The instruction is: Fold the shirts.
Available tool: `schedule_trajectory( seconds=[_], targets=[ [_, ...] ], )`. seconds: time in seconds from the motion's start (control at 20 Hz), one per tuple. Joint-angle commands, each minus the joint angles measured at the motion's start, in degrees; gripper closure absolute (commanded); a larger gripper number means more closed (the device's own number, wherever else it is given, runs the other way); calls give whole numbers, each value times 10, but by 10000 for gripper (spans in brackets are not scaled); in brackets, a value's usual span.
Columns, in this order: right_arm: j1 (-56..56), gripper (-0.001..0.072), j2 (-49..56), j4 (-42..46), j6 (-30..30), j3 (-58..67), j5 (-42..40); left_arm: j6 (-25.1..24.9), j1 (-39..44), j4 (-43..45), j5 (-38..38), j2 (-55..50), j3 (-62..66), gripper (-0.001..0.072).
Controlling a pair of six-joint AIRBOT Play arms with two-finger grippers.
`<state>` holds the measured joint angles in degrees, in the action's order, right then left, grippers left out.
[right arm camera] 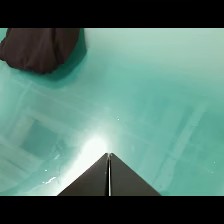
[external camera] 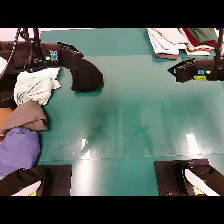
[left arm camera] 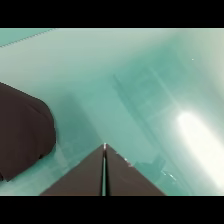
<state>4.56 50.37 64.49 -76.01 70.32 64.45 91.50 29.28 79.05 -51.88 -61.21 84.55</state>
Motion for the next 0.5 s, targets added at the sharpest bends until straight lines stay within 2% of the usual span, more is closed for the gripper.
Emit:
schedule_trajectory(
  seconds=[0.0, 0.25, 0.35, 0.4, 0.45],
  targets=[
    [0, 692, 0, 0, 0, 0, 0, 0, 0, 0, 0, 0, -1, 687],
    [0, 693, 0, 0, 0, -1, 0, 0, 0, 0, 1, 0, -1, 687],
    [0, 693, 0, 0, 0, -1, 0, -2, 0, 1, 24, 0, -1, 687],
    [0, 693, 0, 0, 0, -1, 0, -24, 0, 25, 47, -1, -1, 672],
    [0, 693, 0, 0, 0, -1, 0, -37, 0, 66, 63, -6, -1, 390]
  ],
)
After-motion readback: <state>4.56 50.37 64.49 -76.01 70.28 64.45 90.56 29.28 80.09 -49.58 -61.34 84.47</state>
